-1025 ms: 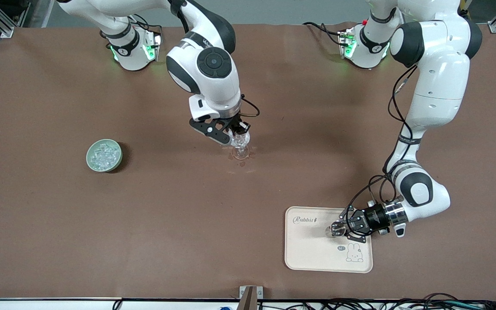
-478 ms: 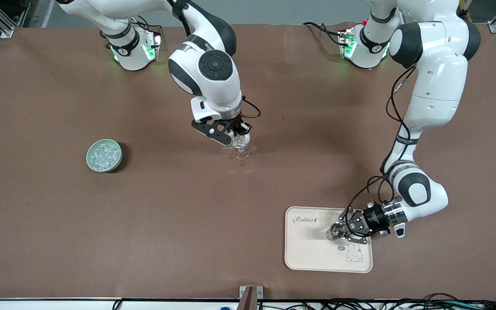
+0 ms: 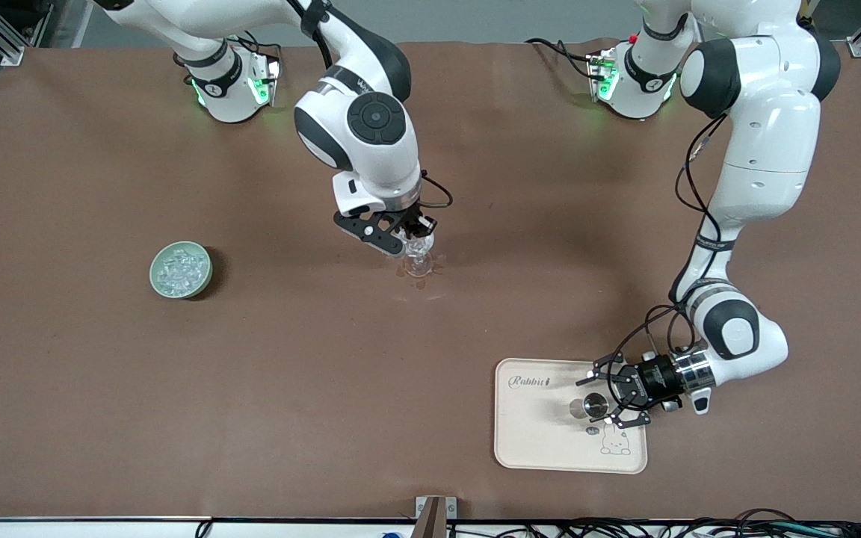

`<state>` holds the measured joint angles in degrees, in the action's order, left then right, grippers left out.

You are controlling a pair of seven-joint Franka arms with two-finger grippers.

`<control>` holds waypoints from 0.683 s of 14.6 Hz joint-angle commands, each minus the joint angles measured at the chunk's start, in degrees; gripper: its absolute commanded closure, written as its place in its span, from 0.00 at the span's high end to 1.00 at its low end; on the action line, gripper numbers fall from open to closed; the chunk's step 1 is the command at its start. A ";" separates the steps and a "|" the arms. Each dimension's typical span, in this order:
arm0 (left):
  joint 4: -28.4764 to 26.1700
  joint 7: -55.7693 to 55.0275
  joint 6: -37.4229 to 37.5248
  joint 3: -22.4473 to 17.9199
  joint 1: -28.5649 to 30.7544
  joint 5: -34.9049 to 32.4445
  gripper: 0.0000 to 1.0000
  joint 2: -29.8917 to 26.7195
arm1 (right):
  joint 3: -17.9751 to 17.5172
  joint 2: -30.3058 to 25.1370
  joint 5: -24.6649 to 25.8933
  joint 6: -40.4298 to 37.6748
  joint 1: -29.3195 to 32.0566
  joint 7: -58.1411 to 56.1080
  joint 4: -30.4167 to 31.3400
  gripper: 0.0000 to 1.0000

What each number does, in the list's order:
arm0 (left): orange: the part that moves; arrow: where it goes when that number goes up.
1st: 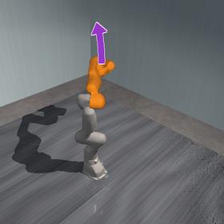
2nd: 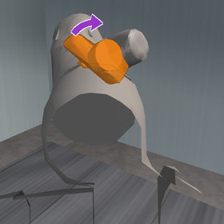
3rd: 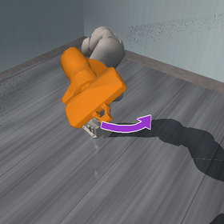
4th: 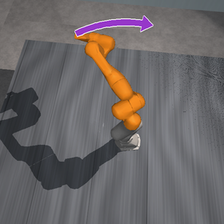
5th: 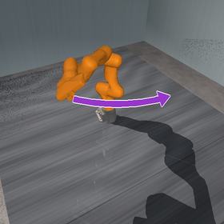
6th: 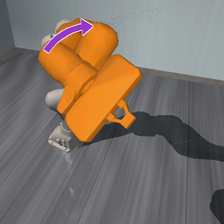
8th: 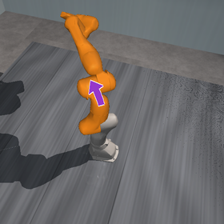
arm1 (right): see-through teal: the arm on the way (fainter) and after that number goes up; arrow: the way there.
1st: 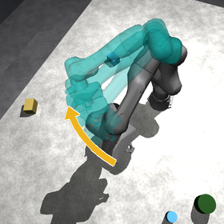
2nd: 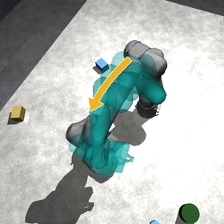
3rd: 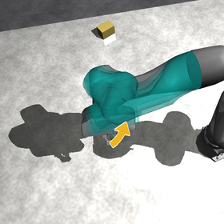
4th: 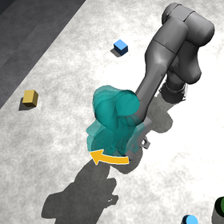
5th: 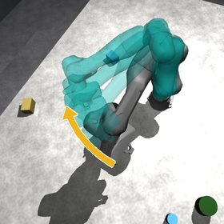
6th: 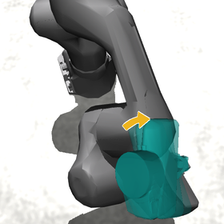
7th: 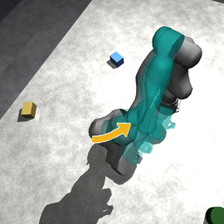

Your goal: Pour wine and add ice with both arms

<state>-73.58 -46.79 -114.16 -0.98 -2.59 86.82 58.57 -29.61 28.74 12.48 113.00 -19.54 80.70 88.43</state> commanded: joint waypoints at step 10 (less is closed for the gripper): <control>-4.12 0.83 8.16 -5.87 0.48 -29.12 1.00 -12.51 | -0.62 -0.26 1.14 -0.23 1.08 0.51 -1.50 0.52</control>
<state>-75.84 -46.50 -106.70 -6.21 -1.65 64.19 50.24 -29.52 28.75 12.49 113.01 -19.37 80.71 87.94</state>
